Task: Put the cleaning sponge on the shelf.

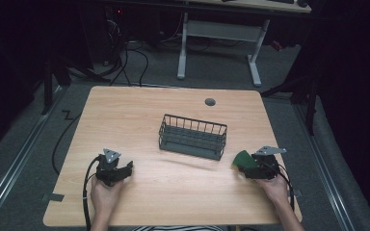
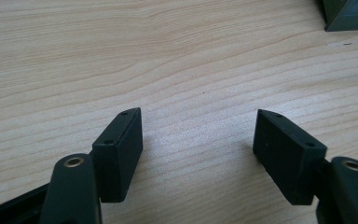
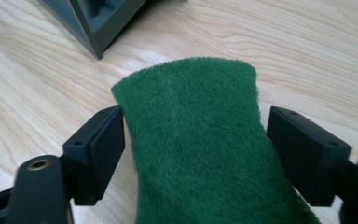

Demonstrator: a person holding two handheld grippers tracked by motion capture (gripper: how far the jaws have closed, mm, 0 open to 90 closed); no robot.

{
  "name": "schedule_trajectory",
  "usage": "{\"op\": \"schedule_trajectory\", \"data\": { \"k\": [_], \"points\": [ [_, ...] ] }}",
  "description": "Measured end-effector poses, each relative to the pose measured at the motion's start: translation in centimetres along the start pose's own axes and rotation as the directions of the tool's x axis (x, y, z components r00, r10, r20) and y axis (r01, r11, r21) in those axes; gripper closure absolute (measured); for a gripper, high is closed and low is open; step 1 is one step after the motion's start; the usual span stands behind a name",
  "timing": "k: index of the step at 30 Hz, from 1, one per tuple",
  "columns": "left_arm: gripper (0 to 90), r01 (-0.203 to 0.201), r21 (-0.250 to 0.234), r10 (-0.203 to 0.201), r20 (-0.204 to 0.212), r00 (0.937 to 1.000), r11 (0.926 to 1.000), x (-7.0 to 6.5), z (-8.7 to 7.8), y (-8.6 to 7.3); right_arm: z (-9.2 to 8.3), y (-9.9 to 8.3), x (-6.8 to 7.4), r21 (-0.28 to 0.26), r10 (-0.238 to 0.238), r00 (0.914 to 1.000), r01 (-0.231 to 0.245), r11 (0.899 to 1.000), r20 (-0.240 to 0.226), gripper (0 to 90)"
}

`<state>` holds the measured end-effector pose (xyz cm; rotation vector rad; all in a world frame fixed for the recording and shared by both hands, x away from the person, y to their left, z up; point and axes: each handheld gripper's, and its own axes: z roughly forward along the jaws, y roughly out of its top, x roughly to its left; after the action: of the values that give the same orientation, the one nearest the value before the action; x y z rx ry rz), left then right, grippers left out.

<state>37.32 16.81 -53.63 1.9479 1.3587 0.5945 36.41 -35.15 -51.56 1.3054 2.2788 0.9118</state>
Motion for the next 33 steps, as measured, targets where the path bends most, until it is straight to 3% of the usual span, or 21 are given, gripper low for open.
{"op": "schedule_trajectory", "data": {
  "k": [4, 13, 25, 33],
  "points": [
    [33.5, 0.0, 0.0, 0.0, 0.0, 1.0, 1.0, 0.0, 0.0, 0.0, -0.2, -0.1, 0.1, 0.004, -0.017, 0.9998, 0.017, 1.0, -0.005, 30.0],
    [33.4, -0.001, 0.0, 0.001, 0.0, 1.0, 1.0, 0.0, 0.0, 0.0, -0.4, -0.1, 0.3, 0.003, -0.007, 0.9999, 0.007, 1.0, -0.011, 30.6],
    [32.2, -0.008, 0.003, 0.008, 0.007, 0.9999, 1.0, 0.0, 0.0, 0.0, -2.1, 0.1, 0.0, -0.062, 0.038, 0.9992, -0.039, 0.997, -0.011, 30.8],
    [31.2, -0.01, 0.004, 0.01, 0.012, 0.9999, 0.9999, 0.0, 0.0, 0.0, -3.4, 1.6, 0.2, -0.082, 0.021, 0.9998, -0.021, 0.996, 0.002, 30.9]
  ]
}}
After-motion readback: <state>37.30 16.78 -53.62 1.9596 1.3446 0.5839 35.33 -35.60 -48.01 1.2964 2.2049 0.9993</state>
